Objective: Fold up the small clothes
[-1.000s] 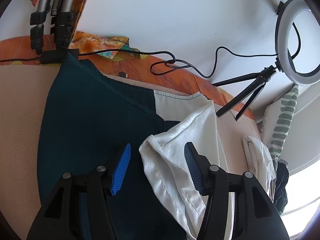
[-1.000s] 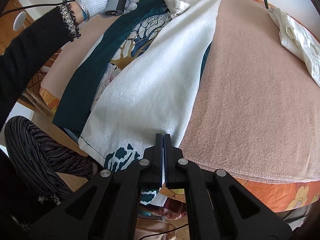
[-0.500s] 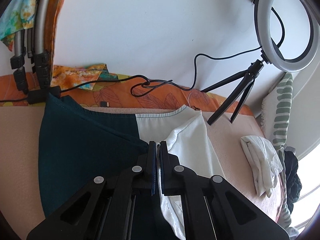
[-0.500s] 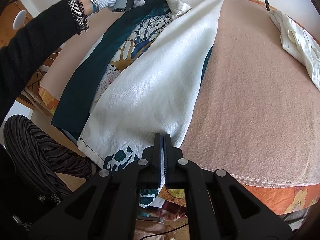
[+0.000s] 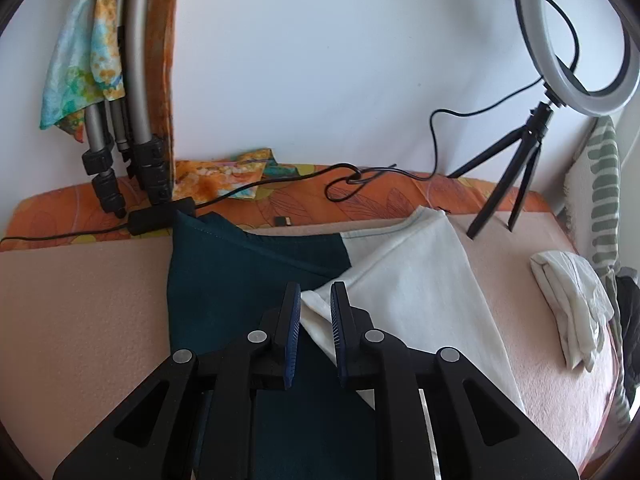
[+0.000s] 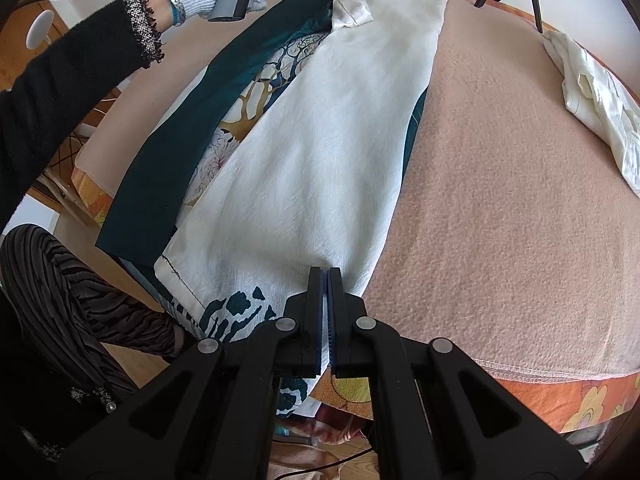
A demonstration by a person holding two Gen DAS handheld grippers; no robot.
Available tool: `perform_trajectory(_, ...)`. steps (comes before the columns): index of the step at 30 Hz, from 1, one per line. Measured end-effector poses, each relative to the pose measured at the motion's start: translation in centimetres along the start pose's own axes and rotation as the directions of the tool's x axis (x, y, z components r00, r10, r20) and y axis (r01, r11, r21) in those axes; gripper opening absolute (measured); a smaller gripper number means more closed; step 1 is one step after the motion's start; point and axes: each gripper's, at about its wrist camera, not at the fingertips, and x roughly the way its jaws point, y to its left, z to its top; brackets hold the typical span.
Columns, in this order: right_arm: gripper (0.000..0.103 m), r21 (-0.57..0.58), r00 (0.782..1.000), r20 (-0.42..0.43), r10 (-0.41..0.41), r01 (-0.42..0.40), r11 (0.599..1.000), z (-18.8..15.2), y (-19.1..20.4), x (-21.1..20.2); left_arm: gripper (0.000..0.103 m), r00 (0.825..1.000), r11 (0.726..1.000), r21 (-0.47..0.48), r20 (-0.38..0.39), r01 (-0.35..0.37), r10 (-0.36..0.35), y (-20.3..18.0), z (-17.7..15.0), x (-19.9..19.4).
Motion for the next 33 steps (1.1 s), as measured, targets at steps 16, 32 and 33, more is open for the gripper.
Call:
perform_trajectory(16, 0.002, 0.058, 0.999, 0.041, 0.024, -0.027, 0.998, -1.5, -1.6, -0.9, 0.036, 0.995, 0.996, -0.014, 0.019, 0.094, -0.093, -2.3, -9.0, -14.8)
perform_trajectory(32, 0.033, 0.146, 0.993, 0.09, 0.082, -0.094, 0.985, -3.5, -2.7, -1.5, 0.045, 0.949, 0.938, -0.298, -0.201, 0.179, -0.245, 0.1, -28.6, -21.2)
perform_trajectory(33, 0.033, 0.148, 0.992, 0.09, 0.086, -0.099, 0.984, -3.6, -2.7, -1.4, 0.045, 0.941, 0.929, -0.32, -0.213, 0.187, -0.263, 0.1, -29.5, -21.2)
